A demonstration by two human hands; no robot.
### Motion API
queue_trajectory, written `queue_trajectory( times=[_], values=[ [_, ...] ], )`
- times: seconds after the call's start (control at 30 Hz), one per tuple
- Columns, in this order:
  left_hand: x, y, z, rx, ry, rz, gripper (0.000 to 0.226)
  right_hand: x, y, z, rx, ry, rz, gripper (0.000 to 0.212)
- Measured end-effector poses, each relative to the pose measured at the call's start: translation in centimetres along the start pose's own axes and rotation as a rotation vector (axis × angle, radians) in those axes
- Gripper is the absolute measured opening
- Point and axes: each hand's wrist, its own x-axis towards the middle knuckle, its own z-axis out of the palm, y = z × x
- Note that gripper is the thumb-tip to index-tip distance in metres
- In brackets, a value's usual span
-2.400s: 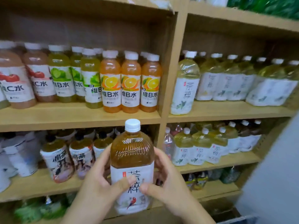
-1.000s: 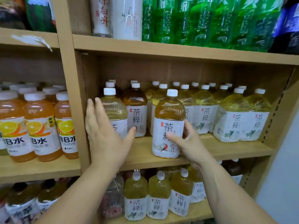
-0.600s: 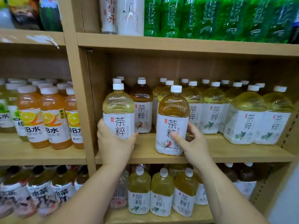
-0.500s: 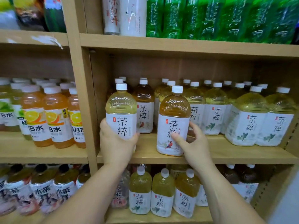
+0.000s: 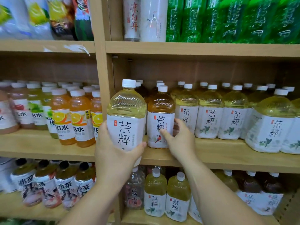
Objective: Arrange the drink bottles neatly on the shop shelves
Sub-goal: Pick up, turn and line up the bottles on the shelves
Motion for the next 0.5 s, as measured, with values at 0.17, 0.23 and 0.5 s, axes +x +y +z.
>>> queue_trajectory(
  times=[0.17, 0.23, 0.5],
  values=[
    [-0.4, 0.3, 0.0, -0.009, -0.018, 0.006, 0.088, 1.0, -0.1, 0.8, -0.024, -0.029, 0.035, 0.062],
    [-0.9, 0.5, 0.2, -0.023, -0.038, -0.001, 0.089, 0.3, -0.8, -0.1, 0.003, -0.032, 0.038, 0.067],
    [-3.8, 3.2, 4.5, -0.182, -0.204, -0.048, 0.080, -5.5, -3.5, -7.5, 0.373, -0.178, -0.065, 0.042]
  ],
)
